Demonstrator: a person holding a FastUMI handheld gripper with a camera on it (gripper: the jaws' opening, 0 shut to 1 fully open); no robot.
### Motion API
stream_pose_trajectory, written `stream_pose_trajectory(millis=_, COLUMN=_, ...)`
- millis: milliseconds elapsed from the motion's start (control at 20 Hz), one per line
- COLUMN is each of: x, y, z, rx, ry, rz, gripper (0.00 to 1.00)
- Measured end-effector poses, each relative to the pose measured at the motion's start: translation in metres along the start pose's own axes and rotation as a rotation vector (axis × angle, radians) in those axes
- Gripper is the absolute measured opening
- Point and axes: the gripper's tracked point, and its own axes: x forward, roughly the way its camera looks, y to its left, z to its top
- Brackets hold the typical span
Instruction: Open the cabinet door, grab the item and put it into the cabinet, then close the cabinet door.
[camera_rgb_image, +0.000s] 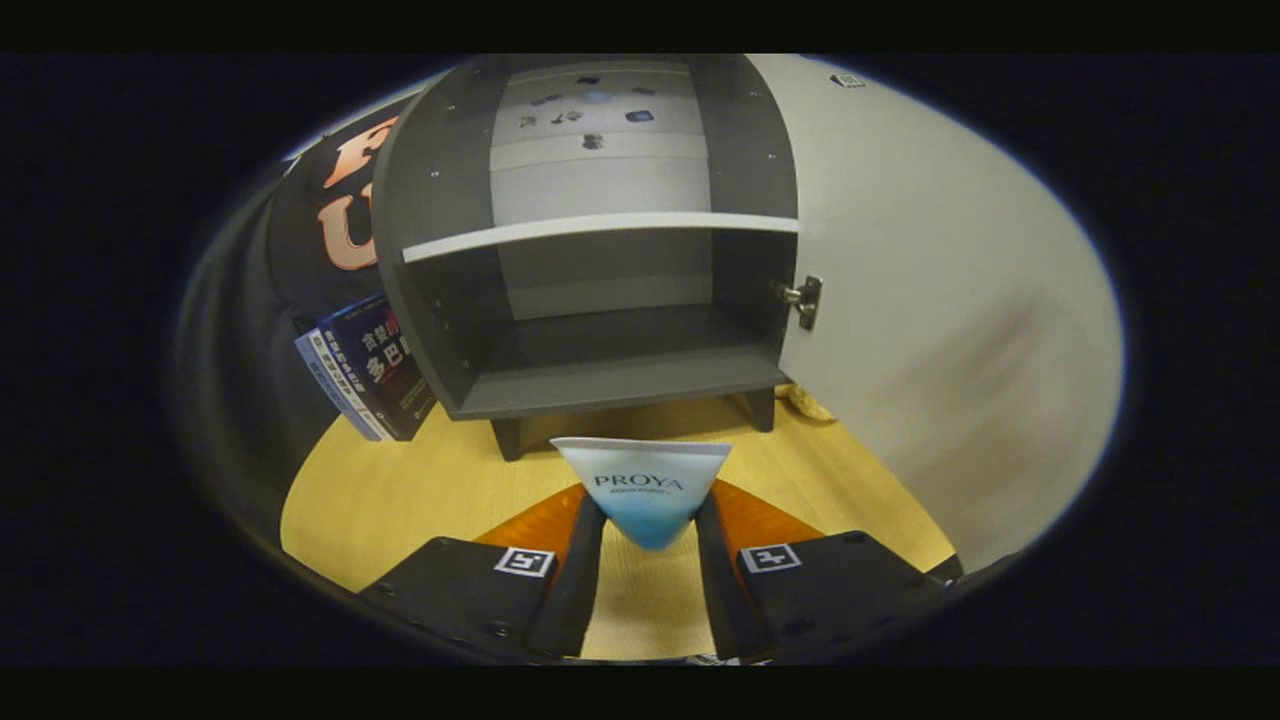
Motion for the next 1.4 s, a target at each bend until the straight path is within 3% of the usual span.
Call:
stream_pose_trajectory(millis=350, x=-0.041, y=0.012, z=0.131, rx=-0.048, ry=-0.112, rz=0.06, gripper=0.54)
stream_pose_trajectory(millis=750, x=-0.027, y=0.032, z=0.235, rx=-0.09, ry=-0.151, rz=0.115, gripper=0.54)
stream_pose_trajectory(millis=950, x=0.006, y=0.051, z=0.26, rx=-0.124, ry=-0.124, rz=0.145, gripper=0.53)
stream_pose_trajectory(millis=1250, x=0.074, y=0.065, z=0.252, rx=-0.138, ry=0.003, rz=0.148, gripper=0.54)
stream_pose_trajectory(millis=1400, x=0.097, y=0.064, z=0.264, rx=-0.153, ry=-0.003, rz=0.132, gripper=0.54)
